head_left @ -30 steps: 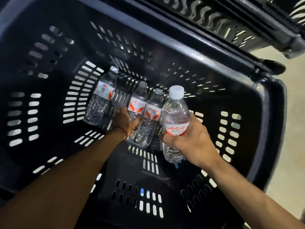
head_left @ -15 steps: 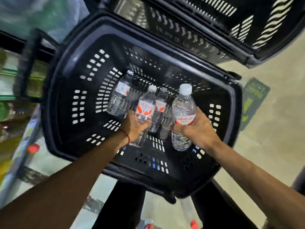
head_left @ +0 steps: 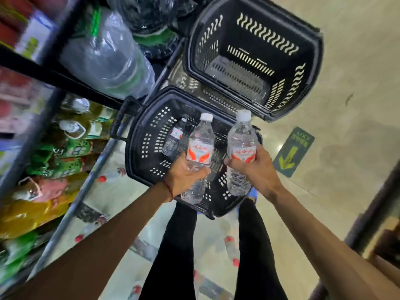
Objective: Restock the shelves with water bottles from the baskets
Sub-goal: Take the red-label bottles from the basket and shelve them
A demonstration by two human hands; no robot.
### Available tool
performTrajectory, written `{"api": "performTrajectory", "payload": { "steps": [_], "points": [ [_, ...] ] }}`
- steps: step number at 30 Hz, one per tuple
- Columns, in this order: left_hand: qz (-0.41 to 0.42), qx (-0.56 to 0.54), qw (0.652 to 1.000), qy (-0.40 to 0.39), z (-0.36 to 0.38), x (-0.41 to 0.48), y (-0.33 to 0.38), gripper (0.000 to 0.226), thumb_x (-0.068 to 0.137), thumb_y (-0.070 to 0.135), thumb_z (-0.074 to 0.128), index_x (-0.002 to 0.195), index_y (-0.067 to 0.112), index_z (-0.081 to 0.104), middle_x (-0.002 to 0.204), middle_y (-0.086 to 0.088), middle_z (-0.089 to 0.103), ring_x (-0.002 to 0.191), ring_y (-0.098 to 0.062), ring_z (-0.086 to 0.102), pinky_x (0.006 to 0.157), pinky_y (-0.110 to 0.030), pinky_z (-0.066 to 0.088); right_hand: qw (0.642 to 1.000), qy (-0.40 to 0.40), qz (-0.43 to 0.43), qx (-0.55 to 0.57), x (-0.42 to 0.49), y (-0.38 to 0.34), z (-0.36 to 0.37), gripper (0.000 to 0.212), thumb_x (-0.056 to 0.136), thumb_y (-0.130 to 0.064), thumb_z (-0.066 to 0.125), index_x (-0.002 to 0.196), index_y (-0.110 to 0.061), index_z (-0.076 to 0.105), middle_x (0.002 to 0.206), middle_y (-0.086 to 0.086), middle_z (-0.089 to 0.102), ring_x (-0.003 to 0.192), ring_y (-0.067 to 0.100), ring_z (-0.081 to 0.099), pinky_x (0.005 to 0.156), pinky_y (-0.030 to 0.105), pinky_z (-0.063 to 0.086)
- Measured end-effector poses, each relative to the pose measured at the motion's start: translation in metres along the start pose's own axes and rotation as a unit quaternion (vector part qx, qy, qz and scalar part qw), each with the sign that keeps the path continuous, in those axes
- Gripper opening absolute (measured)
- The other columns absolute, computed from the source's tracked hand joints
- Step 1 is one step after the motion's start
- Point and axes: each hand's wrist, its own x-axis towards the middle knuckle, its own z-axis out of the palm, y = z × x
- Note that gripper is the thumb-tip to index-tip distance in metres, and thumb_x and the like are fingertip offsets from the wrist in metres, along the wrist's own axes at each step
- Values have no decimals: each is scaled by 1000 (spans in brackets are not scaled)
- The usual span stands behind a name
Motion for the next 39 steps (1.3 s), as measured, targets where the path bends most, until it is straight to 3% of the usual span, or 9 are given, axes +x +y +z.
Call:
{"api": "performTrajectory", "payload": {
  "steps": [5, 7, 9, 13, 19, 28, 33, 37, 39],
  "points": [
    [29, -20, 999, 12, 27, -45, 58, 48, 80, -5, 81, 121, 5, 57, 111, -1, 72, 92, -1, 70, 93, -23, 56, 998, 9, -40, 53, -49, -35, -51, 51, 80, -13, 90, 123, -21, 64, 103, -12, 78, 91, -2, 73, 75, 11, 53],
    [43, -31, 998, 31, 49, -60, 79, 55, 77, 3, 87, 124, 5, 59, 114, -3, 73, 102, -10, 71, 102, -35, 54, 996, 22, -44, 72, -65, -38, -78, 48, 80, -15, 90, 121, -24, 66, 105, -10, 79, 96, 4, 74, 79, 16, 55],
    [59, -51, 996, 47, 75, -76, 101, 62, 71, 16, 92, 125, 7, 63, 116, -6, 74, 107, -17, 71, 101, -36, 53, 995, 24, -47, 82, -76, -41, -109, 46, 80, -16, 90, 119, -22, 67, 107, -4, 79, 99, 15, 75, 87, 28, 58],
    [94, -122, 985, 77, 143, -110, 145, 40, 83, -2, 79, 120, 3, 65, 115, -15, 73, 102, -21, 70, 97, -38, 53, 994, 5, -59, 89, -92, -49, -180, 47, 80, -19, 90, 120, -22, 66, 105, -2, 79, 98, 20, 75, 91, 38, 59],
    [127, -214, 966, 71, 236, -144, 204, 30, 82, 22, 84, 109, 16, 74, 109, -6, 77, 101, -19, 71, 91, -33, 56, 992, -16, -108, 65, -107, -75, -284, 37, 81, -17, 89, 112, -18, 68, 96, 0, 78, 84, 9, 72, 78, 24, 57],
    [113, -243, 963, 29, 299, -162, 284, 42, 75, 20, 82, 112, 5, 71, 99, -11, 74, 92, -24, 70, 86, -40, 55, 987, 0, -155, 35, -122, -115, -382, 39, 78, -21, 91, 111, -22, 71, 97, -5, 80, 89, 15, 76, 82, 31, 62],
    [124, -248, 961, 22, 309, -152, 331, 32, 69, 18, 83, 99, 11, 76, 92, -11, 72, 88, -28, 68, 84, -38, 54, 982, -8, -188, 21, -119, -142, -411, 40, 78, -19, 92, 112, -25, 70, 94, -11, 79, 86, 5, 74, 72, 13, 55],
    [157, -251, 955, 6, 313, -136, 377, 25, 75, 18, 84, 98, 16, 77, 92, -10, 72, 86, -26, 69, 81, -39, 56, 979, -19, -199, 27, -97, -173, -432, 42, 80, -19, 90, 116, -17, 70, 96, -7, 80, 87, 6, 75, 71, 12, 54],
    [170, -260, 951, -2, 315, -127, 406, 21, 79, 13, 82, 98, 14, 73, 89, -10, 72, 77, -24, 72, 68, -34, 59, 977, -19, -209, 27, -80, -194, -441, 42, 80, -19, 90, 117, -17, 69, 97, -9, 80, 88, 6, 76, 71, 13, 54]
  ]
}}
